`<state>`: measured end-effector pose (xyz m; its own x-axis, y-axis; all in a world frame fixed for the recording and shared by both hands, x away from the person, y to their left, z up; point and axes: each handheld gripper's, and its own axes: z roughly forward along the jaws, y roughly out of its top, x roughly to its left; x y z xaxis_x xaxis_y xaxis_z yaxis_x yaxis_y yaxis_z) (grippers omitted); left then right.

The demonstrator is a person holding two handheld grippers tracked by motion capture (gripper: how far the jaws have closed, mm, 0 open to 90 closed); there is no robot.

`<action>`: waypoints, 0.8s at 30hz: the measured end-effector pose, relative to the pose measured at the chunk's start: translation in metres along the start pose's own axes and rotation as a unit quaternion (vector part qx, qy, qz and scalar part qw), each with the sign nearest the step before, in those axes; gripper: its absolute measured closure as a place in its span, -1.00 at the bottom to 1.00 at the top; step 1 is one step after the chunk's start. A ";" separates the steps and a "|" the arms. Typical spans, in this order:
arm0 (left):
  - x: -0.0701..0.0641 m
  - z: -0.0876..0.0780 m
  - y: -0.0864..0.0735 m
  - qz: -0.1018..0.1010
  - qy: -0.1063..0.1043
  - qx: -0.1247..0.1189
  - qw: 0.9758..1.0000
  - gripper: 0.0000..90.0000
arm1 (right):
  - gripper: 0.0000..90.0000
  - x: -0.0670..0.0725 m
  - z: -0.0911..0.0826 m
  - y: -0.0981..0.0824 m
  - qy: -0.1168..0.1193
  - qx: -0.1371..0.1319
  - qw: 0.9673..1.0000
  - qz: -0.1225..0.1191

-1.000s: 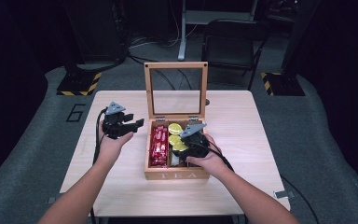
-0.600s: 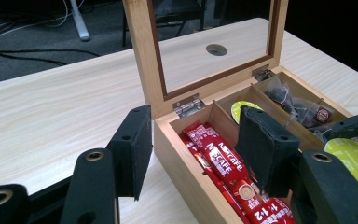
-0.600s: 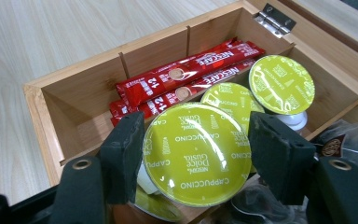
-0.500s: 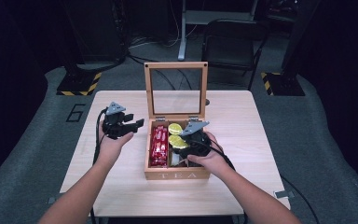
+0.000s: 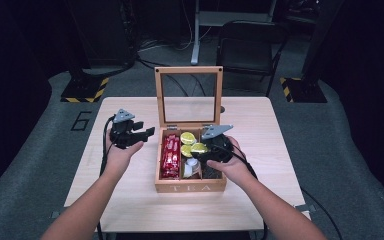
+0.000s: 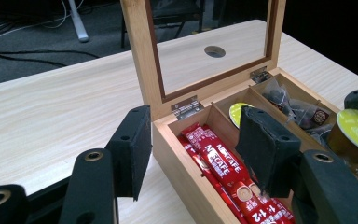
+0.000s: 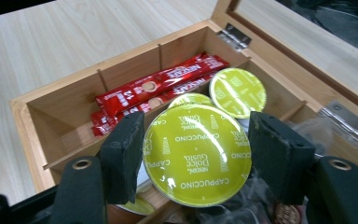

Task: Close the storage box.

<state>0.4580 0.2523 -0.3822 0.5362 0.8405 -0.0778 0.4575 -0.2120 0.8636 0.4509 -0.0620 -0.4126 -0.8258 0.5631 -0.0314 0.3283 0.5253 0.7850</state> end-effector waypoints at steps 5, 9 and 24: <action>0.000 0.000 0.000 -0.001 0.001 0.000 1.000 -0.01 | -0.18 -0.007 -0.006 -0.002 -0.008 -0.001 1.000 0.009; 0.000 0.000 0.000 -0.001 0.001 0.001 1.000 -0.01 | -0.18 -0.011 -0.009 -0.004 -0.014 -0.002 1.000 0.012; 0.000 0.000 0.000 0.000 0.002 0.001 1.000 -0.01 | -0.18 -0.027 -0.025 -0.011 -0.041 -0.005 0.999 0.021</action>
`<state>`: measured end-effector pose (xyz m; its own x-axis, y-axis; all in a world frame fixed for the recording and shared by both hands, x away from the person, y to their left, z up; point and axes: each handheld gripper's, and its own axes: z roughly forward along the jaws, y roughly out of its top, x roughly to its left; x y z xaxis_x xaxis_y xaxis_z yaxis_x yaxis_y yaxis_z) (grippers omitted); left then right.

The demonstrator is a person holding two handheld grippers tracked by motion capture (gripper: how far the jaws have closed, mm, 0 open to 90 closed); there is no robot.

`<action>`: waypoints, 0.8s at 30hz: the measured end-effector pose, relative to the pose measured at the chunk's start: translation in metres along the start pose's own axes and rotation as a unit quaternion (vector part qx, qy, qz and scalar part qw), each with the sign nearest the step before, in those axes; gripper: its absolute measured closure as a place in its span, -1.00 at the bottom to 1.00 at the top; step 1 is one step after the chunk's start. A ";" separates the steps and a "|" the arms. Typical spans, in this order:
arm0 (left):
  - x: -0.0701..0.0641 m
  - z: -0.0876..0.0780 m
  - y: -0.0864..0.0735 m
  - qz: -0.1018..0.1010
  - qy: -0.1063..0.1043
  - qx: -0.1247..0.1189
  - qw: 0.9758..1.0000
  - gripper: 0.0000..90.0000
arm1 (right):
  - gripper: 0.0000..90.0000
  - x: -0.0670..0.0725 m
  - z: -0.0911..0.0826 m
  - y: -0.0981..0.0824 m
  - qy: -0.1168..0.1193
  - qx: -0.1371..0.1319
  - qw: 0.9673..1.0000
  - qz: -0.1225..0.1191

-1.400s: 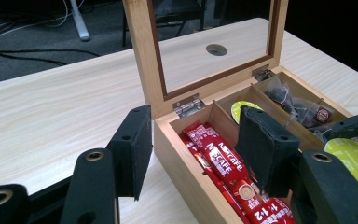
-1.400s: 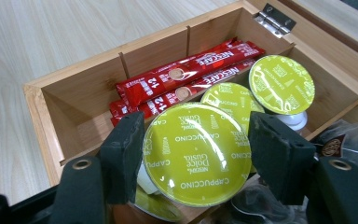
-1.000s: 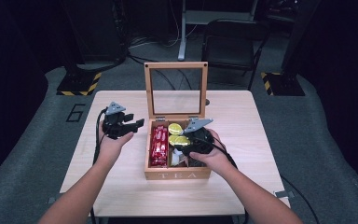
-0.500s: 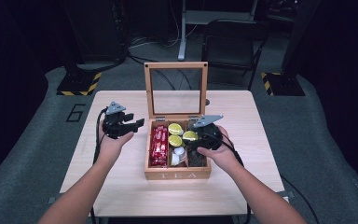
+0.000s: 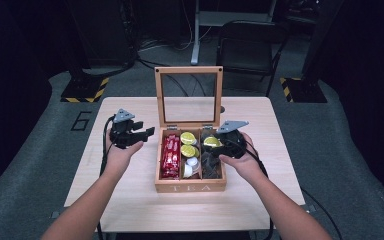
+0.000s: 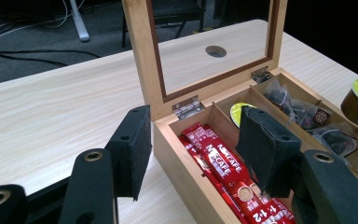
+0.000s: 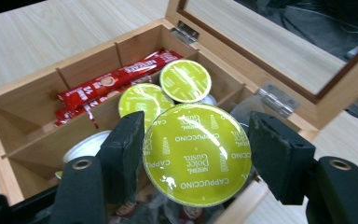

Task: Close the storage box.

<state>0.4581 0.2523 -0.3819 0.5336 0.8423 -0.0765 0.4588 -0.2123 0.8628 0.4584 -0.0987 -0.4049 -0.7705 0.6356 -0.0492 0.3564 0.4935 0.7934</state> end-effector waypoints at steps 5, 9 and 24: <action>0.000 0.000 0.000 0.000 -0.001 0.001 1.000 -0.01 | -0.18 -0.007 -0.007 -0.005 -0.010 -0.006 1.000 0.006; -0.001 0.001 -0.001 -0.002 0.001 0.000 1.000 -0.01 | -0.18 -0.014 -0.013 -0.011 -0.021 -0.007 1.000 0.017; -0.001 0.000 -0.001 -0.003 0.003 -0.001 1.000 -0.01 | -0.18 -0.028 -0.028 -0.030 -0.049 -0.017 0.997 0.052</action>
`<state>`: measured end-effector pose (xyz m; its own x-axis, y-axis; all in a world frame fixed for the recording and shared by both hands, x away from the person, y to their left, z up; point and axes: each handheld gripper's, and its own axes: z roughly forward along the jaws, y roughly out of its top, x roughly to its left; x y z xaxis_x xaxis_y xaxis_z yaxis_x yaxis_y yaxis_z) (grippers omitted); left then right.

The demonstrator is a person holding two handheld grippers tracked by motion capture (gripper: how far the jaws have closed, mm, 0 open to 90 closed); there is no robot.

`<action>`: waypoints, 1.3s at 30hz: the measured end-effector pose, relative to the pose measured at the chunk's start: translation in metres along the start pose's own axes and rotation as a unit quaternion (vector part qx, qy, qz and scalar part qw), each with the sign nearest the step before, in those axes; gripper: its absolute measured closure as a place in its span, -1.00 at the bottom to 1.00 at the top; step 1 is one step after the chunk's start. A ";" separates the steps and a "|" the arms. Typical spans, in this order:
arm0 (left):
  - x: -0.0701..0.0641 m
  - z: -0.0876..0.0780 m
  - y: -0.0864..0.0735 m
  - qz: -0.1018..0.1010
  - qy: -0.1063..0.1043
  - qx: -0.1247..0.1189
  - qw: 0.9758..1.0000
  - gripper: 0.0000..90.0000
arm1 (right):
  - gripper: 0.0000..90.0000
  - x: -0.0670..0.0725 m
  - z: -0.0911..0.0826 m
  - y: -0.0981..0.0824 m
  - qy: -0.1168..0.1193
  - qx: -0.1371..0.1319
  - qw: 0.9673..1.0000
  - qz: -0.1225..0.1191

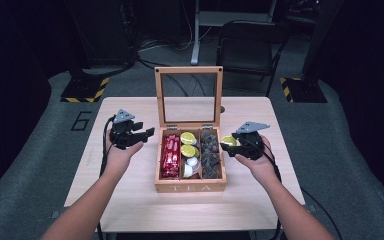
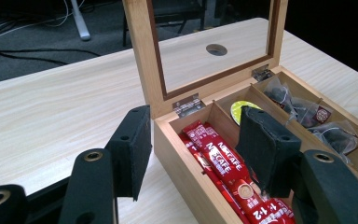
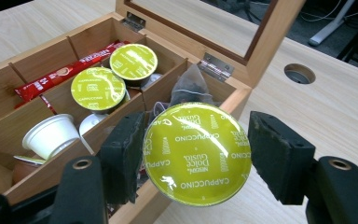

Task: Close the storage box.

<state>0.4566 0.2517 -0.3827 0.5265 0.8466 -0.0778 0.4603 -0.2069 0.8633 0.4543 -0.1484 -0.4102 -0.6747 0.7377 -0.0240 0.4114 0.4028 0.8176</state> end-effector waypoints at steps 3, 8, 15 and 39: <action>0.000 0.000 0.000 0.001 -0.001 0.001 1.000 -0.01 | -0.18 -0.001 -0.001 -0.001 -0.002 -0.001 1.000 0.002; 0.000 -0.001 0.000 0.002 -0.001 0.002 1.000 -0.01 | -0.18 -0.005 -0.003 -0.008 -0.009 -0.002 1.000 0.012; 0.001 -0.002 0.000 0.003 -0.002 0.003 1.000 -0.01 | -0.17 -0.008 -0.005 -0.017 -0.023 0.003 1.000 0.014; -0.002 0.001 0.000 0.002 -0.002 0.005 1.000 -0.01 | -0.17 -0.024 -0.013 -0.060 -0.067 0.016 0.996 0.048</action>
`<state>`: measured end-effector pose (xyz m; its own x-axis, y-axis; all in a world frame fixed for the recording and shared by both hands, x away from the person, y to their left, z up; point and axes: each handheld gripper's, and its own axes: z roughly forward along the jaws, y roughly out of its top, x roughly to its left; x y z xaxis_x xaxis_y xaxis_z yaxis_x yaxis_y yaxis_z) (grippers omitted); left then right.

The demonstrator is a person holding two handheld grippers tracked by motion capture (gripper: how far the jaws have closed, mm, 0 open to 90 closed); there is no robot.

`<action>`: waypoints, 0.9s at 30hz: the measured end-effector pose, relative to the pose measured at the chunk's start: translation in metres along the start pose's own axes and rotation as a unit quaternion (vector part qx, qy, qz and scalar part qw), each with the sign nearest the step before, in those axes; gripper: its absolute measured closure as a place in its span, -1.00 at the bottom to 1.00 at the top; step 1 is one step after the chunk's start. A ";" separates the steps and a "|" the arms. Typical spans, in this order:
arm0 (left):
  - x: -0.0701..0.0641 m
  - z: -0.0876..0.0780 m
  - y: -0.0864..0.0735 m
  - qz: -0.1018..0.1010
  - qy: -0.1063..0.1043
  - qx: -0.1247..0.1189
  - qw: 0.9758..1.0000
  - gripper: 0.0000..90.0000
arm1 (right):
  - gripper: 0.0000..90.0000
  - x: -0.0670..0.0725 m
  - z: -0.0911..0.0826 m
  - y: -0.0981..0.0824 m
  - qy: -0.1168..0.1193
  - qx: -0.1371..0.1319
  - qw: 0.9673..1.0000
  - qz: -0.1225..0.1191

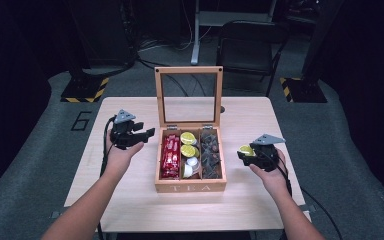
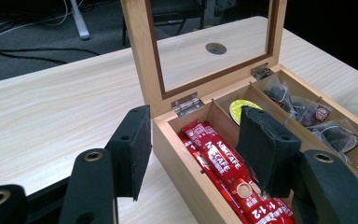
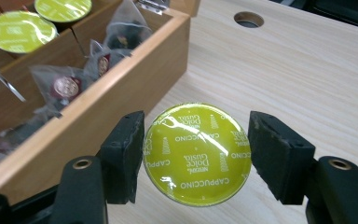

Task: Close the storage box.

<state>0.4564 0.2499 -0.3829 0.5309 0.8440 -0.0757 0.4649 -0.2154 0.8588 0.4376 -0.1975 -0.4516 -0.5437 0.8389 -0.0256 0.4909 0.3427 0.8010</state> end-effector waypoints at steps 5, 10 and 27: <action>-0.001 0.001 0.000 0.001 0.000 -0.001 1.000 -0.01 | -0.17 -0.004 -0.001 -0.007 -0.013 0.002 1.000 0.003; -0.001 0.001 0.000 -0.001 0.000 -0.001 1.000 -0.01 | -0.17 -0.007 0.000 -0.011 -0.020 0.003 1.000 0.001; -0.001 0.003 -0.001 0.000 -0.003 0.000 1.000 -0.01 | -0.18 -0.023 0.007 -0.031 -0.044 0.026 0.998 0.027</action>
<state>0.4570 0.2480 -0.3852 0.5351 0.8411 -0.0790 0.4657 -0.2157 0.8583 0.4394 -0.2244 -0.4804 -0.4552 0.8895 -0.0383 0.5530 0.3162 0.7708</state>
